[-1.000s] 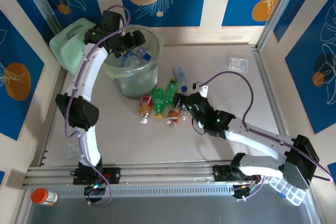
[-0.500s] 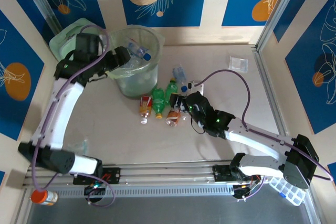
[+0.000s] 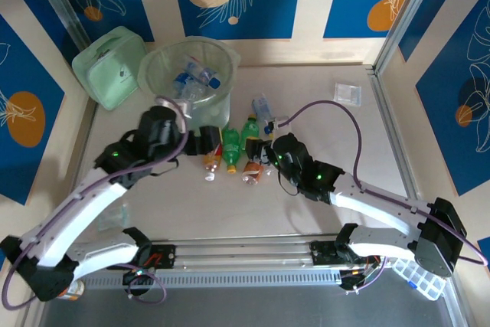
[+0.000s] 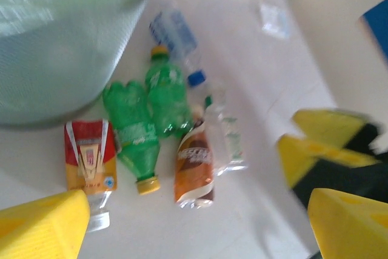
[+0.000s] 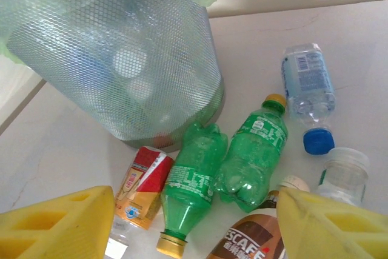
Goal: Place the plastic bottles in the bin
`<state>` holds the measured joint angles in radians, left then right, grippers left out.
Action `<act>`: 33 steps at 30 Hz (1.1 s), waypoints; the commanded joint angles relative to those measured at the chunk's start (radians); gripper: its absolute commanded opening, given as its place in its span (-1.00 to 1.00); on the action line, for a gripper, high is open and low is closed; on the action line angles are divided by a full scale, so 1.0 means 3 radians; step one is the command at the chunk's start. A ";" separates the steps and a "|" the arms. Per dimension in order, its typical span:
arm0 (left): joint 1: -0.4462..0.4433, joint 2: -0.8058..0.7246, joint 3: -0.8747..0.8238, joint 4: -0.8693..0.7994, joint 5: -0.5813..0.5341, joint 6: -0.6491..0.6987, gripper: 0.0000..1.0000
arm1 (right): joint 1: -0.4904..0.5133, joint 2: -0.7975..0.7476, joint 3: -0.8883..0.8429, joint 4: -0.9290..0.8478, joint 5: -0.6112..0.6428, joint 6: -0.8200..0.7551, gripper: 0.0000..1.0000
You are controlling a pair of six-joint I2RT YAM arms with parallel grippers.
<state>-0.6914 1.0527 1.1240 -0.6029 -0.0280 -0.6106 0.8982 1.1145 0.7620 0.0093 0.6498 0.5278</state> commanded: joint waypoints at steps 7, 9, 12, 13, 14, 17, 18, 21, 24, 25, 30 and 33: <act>-0.0112 0.0121 -0.0978 0.1242 0.0001 0.0246 0.83 | -0.0314 0.0356 0.0502 -0.0819 -0.0117 0.0249 0.35; -0.0111 0.0077 -0.1203 0.1466 -0.0036 0.0249 0.83 | -0.0332 0.0497 0.0623 -0.0972 -0.0036 0.0292 0.34; -0.0108 0.0041 -0.1354 0.1563 -0.0144 0.0230 0.83 | -0.0508 0.0719 0.0821 -0.1324 -0.0049 0.0567 0.34; -0.0106 0.0031 -0.1365 0.1553 -0.0190 0.0225 0.83 | -0.0586 0.0795 0.0875 -0.1433 -0.0136 0.0672 0.34; -0.0108 0.0017 -0.1381 0.1541 -0.0234 0.0211 0.83 | -0.0677 0.0901 0.0980 -0.1606 -0.0203 0.0833 0.35; -0.0108 -0.0039 -0.1401 0.1524 -0.0284 0.0180 0.83 | -0.0820 0.1307 0.1346 -0.2140 -0.0353 0.1100 0.43; -0.0106 -0.0067 -0.1409 0.1512 -0.0306 0.0175 0.83 | -0.0816 0.1434 0.1442 -0.2269 -0.0332 0.1145 0.50; -0.0108 -0.0147 -0.1425 0.1484 -0.0358 0.0169 0.83 | -0.0765 0.1692 0.1617 -0.2461 -0.0296 0.1204 0.62; -0.0109 -0.0227 -0.1427 0.1454 -0.0378 0.0159 0.84 | -0.0696 0.1824 0.1648 -0.2534 -0.0280 0.1261 0.63; -0.0106 -0.0248 -0.1440 0.1461 -0.0377 0.0152 0.84 | -0.0683 0.1847 0.1631 -0.2531 -0.0282 0.1284 0.62; -0.0104 -0.0267 -0.1444 0.1459 -0.0329 0.0118 0.84 | -0.0658 0.1906 0.1476 -0.2465 -0.0328 0.1353 0.46; -0.0108 -0.0246 -0.1433 0.1464 -0.0278 0.0100 0.84 | -0.0665 0.1953 0.1379 -0.2367 -0.0401 0.1364 0.43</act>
<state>-0.7158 0.9840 0.6979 -0.1738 -0.1169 -0.5705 0.6994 1.6794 1.2049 -0.6960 0.5591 0.9070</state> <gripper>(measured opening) 0.919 0.716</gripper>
